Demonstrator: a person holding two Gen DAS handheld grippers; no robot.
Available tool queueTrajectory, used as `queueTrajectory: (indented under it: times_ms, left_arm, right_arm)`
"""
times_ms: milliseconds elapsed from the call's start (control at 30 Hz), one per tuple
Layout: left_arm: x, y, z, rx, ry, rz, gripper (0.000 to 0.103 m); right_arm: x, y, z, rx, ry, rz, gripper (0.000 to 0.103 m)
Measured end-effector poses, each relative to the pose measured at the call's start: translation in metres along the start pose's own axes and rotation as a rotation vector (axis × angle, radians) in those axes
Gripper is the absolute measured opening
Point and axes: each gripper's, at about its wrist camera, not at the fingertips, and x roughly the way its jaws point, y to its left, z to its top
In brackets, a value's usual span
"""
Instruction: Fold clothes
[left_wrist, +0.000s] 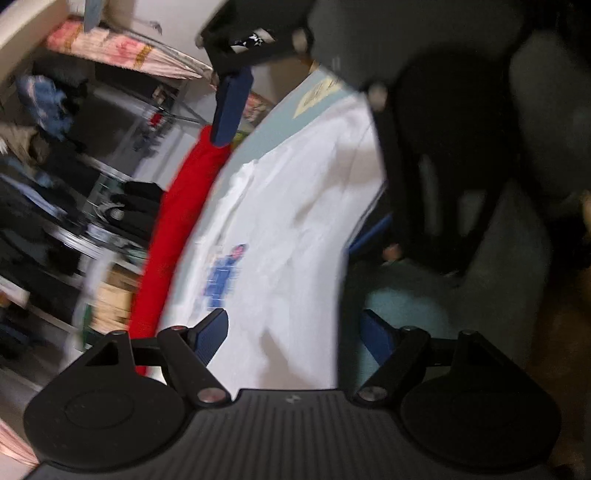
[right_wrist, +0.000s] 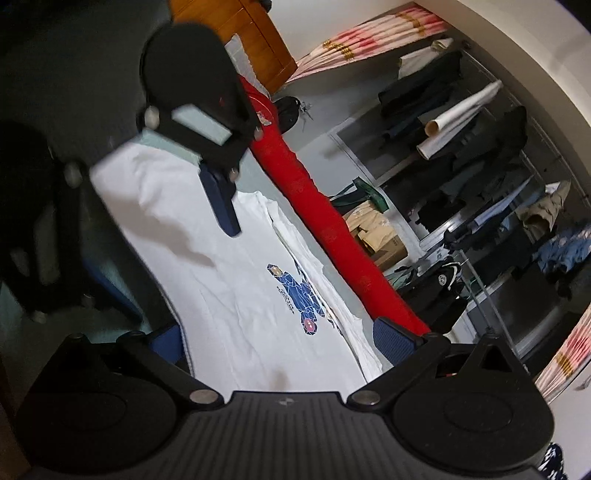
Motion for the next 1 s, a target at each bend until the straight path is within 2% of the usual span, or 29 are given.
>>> queueTrajectory:
  times_ms: [233,333,400,600,700,767,867,1000]
  left_arm:
    - [0.002,0.009,0.003,-0.045,0.000,0.024,0.079]
    - [0.001,0.008,-0.002,-0.035,0.008,0.031,0.079]
    - [0.000,0.008,-0.007,-0.029,0.017,0.037,0.079]
    - [-0.006,0.011,-0.044,-0.022,0.080,0.092,0.083]
    - [-0.008,0.012,-0.046,-0.024,0.105,0.109,0.084]
    - [-0.005,0.010,-0.038,-0.004,0.104,0.118,0.084]
    - [0.002,0.004,-0.021,0.028,0.069,0.122,0.084]
    - [0.008,0.000,-0.017,0.056,0.048,0.119,0.084]
  right_arm:
    - [0.017,0.014,-0.002,0.030,0.036,0.020,0.103]
    - [0.024,0.019,-0.003,0.041,0.050,0.026,0.103]
    - [0.025,0.017,-0.004,0.038,0.056,-0.002,0.103]
    - [0.026,-0.010,-0.050,0.038,0.147,-0.085,0.103]
    - [0.020,-0.024,-0.071,0.074,0.175,-0.104,0.103]
    - [0.021,-0.028,-0.071,0.089,0.190,-0.100,0.103]
    - [0.030,-0.014,-0.055,0.014,0.180,-0.111,0.103]
    - [0.039,0.002,-0.043,-0.094,0.153,-0.110,0.103]
